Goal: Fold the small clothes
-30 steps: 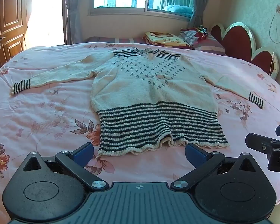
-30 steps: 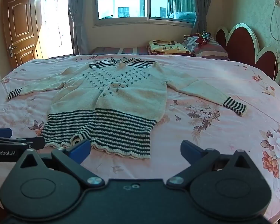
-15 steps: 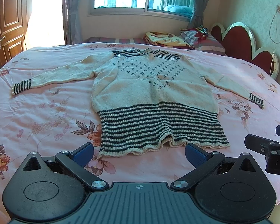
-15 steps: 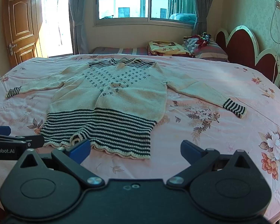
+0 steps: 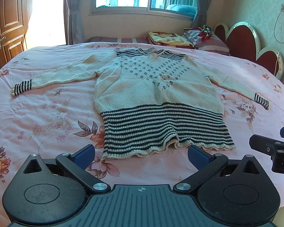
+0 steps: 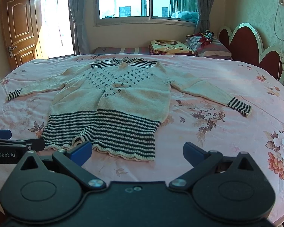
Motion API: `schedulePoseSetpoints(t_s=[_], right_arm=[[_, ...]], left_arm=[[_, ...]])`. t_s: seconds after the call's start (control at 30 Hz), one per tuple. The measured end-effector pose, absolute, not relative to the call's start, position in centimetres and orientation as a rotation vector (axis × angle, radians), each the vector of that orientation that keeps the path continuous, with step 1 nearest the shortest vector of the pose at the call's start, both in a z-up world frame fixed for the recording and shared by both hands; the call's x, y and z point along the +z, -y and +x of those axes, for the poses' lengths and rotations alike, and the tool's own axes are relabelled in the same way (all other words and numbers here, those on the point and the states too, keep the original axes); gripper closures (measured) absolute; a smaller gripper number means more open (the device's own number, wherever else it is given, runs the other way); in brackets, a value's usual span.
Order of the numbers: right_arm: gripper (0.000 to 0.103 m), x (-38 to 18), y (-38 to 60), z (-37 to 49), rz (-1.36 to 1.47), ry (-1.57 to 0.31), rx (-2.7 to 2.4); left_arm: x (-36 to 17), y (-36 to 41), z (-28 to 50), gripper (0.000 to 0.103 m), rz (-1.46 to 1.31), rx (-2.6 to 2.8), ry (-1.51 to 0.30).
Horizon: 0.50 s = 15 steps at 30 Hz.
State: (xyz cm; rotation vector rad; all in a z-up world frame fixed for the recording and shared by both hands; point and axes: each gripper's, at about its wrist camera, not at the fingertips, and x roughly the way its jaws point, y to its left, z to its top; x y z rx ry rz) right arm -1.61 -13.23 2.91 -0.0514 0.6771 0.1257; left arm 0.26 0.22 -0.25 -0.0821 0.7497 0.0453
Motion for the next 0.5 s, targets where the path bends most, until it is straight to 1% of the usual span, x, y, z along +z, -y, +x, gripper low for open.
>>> schedulePoseSetpoints(t_s=[0.5], right_arm=[[0.001, 2.77, 13.20, -1.40, -0.045, -0.684, 0.125]], left_arm=[[-0.47, -0.44, 0.48, 0.000, -0.082, 0.045, -0.754]])
